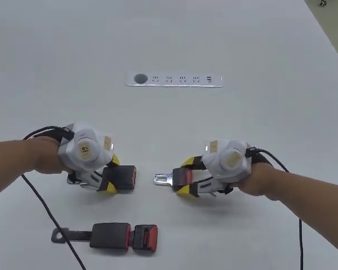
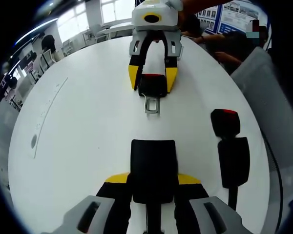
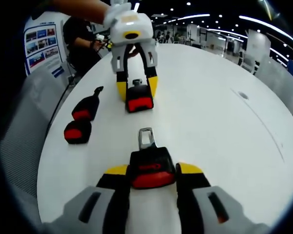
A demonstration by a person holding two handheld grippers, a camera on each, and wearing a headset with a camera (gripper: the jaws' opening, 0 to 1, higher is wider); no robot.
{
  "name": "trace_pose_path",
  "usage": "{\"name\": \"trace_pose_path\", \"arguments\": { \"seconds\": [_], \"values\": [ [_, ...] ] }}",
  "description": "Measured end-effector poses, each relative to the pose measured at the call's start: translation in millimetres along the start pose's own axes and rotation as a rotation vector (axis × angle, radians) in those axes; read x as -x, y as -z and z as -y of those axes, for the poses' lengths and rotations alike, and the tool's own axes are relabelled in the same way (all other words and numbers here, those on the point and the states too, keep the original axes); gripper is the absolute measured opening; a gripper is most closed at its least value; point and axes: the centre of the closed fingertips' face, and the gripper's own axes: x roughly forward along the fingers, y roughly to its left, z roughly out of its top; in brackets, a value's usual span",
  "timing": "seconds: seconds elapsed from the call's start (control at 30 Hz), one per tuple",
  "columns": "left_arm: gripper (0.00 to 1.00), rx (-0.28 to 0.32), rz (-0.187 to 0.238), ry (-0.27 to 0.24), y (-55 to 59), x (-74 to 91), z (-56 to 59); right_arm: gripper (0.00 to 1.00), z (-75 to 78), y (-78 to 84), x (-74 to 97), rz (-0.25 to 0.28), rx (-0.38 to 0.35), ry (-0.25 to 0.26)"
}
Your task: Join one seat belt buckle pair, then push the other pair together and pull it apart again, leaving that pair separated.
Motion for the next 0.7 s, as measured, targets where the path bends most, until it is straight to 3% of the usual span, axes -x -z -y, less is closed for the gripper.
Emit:
{"name": "trace_pose_path", "arguments": {
  "seconds": [0.7],
  "values": [
    [0.35,0.011,-0.022,-0.002,0.5,-1.2,-1.3,0.38,4.9,47.0,45.7,-0.030,-0.031,0.034]
  ]
}}
